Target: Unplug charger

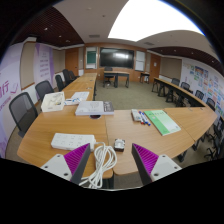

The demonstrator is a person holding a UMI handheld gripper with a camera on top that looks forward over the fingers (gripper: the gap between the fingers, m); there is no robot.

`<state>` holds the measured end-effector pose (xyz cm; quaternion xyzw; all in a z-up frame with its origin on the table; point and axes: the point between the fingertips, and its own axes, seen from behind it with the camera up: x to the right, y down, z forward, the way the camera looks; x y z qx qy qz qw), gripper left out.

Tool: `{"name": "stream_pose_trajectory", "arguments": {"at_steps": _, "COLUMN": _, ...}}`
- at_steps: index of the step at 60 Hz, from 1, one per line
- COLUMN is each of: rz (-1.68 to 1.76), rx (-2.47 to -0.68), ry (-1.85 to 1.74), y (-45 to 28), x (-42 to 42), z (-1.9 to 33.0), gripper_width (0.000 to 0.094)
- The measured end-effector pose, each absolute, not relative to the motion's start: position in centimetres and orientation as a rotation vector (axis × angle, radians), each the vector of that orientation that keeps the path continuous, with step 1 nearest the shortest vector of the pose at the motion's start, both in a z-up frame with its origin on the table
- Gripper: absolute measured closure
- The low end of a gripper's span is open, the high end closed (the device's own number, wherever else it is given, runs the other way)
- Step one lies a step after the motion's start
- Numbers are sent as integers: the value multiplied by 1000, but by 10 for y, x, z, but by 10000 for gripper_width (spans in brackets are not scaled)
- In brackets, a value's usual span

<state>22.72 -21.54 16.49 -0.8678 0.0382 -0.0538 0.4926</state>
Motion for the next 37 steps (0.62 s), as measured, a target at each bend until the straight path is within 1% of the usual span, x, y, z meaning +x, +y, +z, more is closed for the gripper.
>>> {"name": "stream_pose_trajectory", "arguments": {"at_steps": 7, "rz": -135, "rx": -2115, "ry": 89, "y": -279, "x": 208, "z": 186, "gripper_width": 83}}
{"name": "stream_pose_trajectory", "arguments": {"at_steps": 16, "rz": -162, "rx": -2102, "ry": 89, "y": -341, "x": 194, "z": 212, "gripper_width": 83}}
{"name": "stream_pose_trajectory", "arguments": {"at_steps": 22, "rz": -167, "rx": -2080, "ry": 77, "y": -363, "x": 186, "z": 225, "gripper_width": 83}}
{"name": "stream_pose_trajectory", "arguments": {"at_steps": 37, "rz": -205, "rx": -2055, "ry": 47, "y": -384, "x": 181, "z": 241, "gripper_width": 82}}
